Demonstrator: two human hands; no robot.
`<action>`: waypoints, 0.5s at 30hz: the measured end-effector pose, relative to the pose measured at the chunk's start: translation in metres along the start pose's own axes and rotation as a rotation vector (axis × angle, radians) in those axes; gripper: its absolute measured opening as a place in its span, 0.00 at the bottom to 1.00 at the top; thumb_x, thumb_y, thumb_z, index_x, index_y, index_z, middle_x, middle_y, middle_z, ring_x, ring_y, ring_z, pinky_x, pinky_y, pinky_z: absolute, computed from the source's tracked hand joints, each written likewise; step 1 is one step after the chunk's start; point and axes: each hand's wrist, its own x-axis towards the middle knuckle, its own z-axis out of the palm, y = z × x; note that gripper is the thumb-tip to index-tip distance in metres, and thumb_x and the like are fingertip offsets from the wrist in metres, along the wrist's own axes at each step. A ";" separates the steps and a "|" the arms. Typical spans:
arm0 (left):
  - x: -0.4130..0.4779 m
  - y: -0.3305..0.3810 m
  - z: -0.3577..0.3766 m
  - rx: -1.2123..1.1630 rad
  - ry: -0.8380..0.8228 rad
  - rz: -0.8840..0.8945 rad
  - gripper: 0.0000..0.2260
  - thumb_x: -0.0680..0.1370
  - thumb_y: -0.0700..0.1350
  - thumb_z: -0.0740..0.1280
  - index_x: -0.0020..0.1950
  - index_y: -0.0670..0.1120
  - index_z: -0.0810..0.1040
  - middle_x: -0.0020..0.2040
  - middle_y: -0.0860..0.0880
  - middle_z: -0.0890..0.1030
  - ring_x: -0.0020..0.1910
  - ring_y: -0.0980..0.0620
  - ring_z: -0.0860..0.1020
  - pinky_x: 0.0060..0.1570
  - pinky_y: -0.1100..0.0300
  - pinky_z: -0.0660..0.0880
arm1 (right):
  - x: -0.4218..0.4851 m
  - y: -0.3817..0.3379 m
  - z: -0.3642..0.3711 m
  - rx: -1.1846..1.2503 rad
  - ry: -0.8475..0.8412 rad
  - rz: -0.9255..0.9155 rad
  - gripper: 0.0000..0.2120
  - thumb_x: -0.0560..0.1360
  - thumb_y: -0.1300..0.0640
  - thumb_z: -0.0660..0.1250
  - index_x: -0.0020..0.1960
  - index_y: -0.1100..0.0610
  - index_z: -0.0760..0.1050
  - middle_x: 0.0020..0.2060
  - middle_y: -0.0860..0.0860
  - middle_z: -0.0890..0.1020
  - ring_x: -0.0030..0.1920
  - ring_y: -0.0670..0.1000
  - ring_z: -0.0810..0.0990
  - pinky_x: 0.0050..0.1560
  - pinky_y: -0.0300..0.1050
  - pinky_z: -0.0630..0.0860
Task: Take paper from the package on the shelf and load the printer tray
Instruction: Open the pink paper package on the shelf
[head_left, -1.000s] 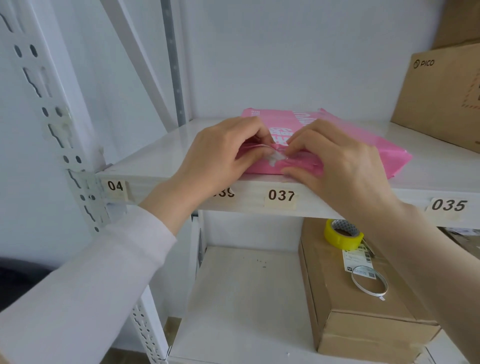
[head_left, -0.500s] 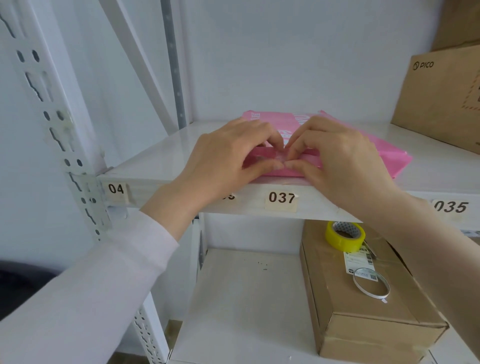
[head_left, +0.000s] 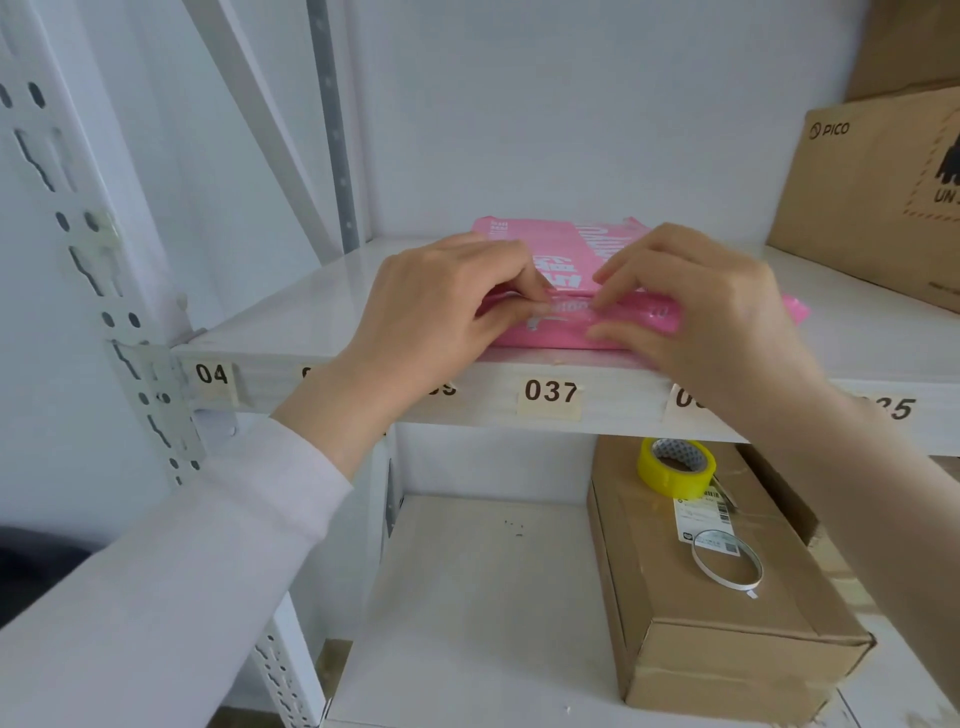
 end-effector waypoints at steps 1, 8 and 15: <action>0.000 0.001 0.000 -0.001 0.000 -0.005 0.06 0.72 0.51 0.66 0.41 0.50 0.78 0.39 0.57 0.81 0.40 0.57 0.76 0.35 0.54 0.74 | -0.003 0.000 -0.001 -0.021 0.035 -0.010 0.06 0.68 0.56 0.72 0.40 0.59 0.81 0.43 0.55 0.81 0.42 0.54 0.80 0.37 0.53 0.78; 0.001 0.004 -0.001 0.039 -0.009 -0.024 0.11 0.72 0.57 0.62 0.41 0.51 0.78 0.37 0.60 0.75 0.40 0.58 0.73 0.34 0.57 0.71 | -0.004 -0.006 0.006 -0.131 0.088 -0.031 0.04 0.70 0.55 0.72 0.39 0.56 0.81 0.42 0.51 0.83 0.37 0.51 0.80 0.25 0.46 0.73; 0.001 0.008 -0.001 0.032 -0.013 -0.040 0.12 0.72 0.58 0.62 0.41 0.50 0.78 0.37 0.57 0.79 0.39 0.56 0.76 0.35 0.53 0.74 | -0.001 -0.008 0.012 -0.228 0.023 0.009 0.06 0.71 0.58 0.66 0.40 0.61 0.76 0.44 0.56 0.79 0.33 0.59 0.77 0.29 0.40 0.59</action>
